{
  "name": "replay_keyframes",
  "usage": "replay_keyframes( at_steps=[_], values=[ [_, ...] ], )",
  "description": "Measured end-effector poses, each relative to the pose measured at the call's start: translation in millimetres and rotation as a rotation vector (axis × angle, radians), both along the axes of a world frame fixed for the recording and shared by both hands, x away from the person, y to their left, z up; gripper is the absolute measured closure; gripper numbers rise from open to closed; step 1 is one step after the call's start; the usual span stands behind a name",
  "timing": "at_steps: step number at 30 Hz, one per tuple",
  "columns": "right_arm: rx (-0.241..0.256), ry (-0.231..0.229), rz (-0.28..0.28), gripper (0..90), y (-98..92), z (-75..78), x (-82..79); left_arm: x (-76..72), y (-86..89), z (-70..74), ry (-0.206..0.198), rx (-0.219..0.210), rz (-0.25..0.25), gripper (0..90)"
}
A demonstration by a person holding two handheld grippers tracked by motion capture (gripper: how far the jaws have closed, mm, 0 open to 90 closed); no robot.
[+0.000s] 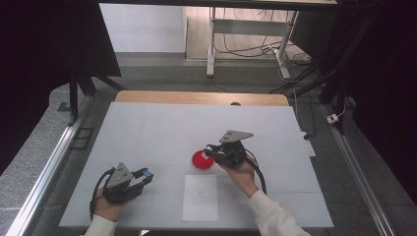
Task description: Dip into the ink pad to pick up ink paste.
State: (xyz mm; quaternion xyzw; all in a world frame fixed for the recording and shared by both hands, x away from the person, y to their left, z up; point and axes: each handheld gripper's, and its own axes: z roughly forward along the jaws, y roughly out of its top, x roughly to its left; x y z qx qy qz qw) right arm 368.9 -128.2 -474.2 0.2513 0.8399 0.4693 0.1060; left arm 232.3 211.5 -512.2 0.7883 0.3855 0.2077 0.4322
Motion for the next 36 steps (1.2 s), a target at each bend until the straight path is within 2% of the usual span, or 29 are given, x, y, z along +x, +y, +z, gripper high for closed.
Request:
replay_keyframes(
  at_steps=[1,6,10,24,36],
  values=[
    [-0.017,0.008,0.003,75.1,0.9,-0.4,0.7,-0.6,0.5,0.2,-0.002,-0.003,0.002,65.0],
    [-0.036,0.020,0.011,75.1,5.1,-0.8,2.4,-1.7,3.6,-0.9,0.002,-0.013,0.006,65.0],
    [-0.070,0.013,0.018,75.1,11.7,-1.3,3.7,-2.3,5.4,-1.4,0.003,-0.022,0.008,65.0],
    [-0.146,0.033,0.031,75.1,23.9,-11.5,13.3,-1.2,4.1,-1.9,0.004,-0.020,0.001,65.0],
    [-0.215,0.010,0.035,75.1,30.5,-15.9,11.0,-3.5,4.7,-1.1,-0.005,-0.019,0.003,64.9]
  ],
)
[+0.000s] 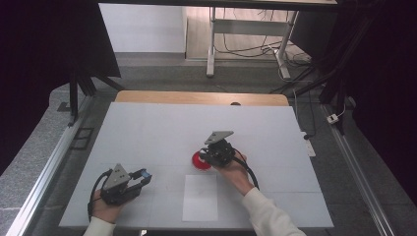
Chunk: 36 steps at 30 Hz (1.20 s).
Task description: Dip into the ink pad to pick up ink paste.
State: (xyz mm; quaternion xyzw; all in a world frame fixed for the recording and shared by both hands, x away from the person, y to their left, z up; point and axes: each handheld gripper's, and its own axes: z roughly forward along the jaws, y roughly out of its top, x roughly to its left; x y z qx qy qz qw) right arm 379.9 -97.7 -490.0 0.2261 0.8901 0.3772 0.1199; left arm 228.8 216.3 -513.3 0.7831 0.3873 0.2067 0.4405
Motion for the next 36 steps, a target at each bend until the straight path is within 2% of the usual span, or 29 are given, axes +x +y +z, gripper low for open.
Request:
replay_keyframes(
  at_steps=[13,20,36],
  values=[
    [-0.005,-0.013,-0.001,75.2,1.7,-2.5,-1.1,0.0,-0.4,-0.1,-0.002,0.005,-0.002,65.0],
    [-0.025,-0.019,-0.005,75.3,3.4,-4.9,-2.2,0.0,-0.4,-0.4,-0.002,0.006,-0.003,65.0],
    [-0.018,-0.017,-0.017,75.6,3.2,-7.0,-2.6,0.2,-0.5,-1.2,0.005,0.009,-0.004,64.9]
  ],
)
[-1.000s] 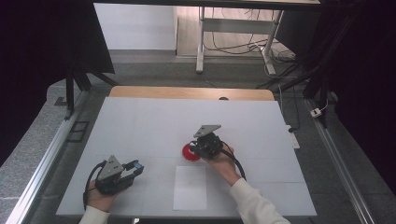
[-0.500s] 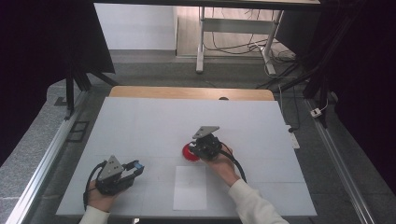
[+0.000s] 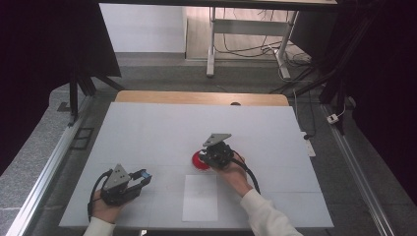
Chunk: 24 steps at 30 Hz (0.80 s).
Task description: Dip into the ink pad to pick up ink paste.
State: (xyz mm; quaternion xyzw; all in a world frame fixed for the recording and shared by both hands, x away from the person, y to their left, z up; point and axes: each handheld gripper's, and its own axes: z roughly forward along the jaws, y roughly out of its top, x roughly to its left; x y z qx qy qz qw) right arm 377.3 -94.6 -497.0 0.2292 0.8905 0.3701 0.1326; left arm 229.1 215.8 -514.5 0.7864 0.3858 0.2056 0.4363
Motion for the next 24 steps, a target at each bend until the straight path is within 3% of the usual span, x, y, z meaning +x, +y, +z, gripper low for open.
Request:
replay_keyframes(
  at_steps=[5,16,24],
  values=[
    [0.004,0.010,0.000,75.6,-0.9,-0.1,1.0,-0.1,0.0,-0.1,0.000,0.000,0.001,64.9],
    [-0.003,-0.027,-0.005,75.4,1.3,-0.4,-4.1,0.4,0.6,-0.4,0.001,0.002,0.001,64.9],
    [0.058,-0.041,0.017,75.3,-3.1,10.9,-6.6,0.4,1.8,-0.3,0.001,0.000,0.004,64.9]
  ],
)
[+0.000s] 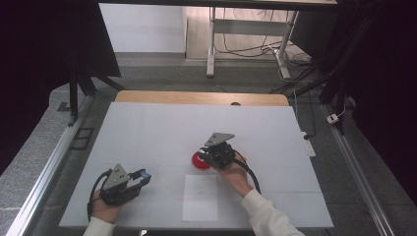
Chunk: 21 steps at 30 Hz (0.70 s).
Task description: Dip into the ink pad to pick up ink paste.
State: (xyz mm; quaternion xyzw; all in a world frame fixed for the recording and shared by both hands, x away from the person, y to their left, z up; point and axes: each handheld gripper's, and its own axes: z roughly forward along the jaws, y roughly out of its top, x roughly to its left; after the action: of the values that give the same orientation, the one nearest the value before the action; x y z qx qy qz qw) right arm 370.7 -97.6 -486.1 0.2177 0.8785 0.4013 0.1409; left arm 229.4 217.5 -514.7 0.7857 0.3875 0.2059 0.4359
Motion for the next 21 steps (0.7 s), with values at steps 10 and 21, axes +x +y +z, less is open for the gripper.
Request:
replay_keyframes(
  at_steps=[10,21],
  values=[
    [-0.011,0.026,0.024,75.3,2.6,0.0,-1.6,0.0,-0.4,-0.2,0.000,0.001,-0.004,64.8],
    [-0.045,0.039,0.022,75.3,4.7,-6.3,0.5,0.4,-0.7,-1.0,0.006,0.003,-0.005,64.8]
  ],
)
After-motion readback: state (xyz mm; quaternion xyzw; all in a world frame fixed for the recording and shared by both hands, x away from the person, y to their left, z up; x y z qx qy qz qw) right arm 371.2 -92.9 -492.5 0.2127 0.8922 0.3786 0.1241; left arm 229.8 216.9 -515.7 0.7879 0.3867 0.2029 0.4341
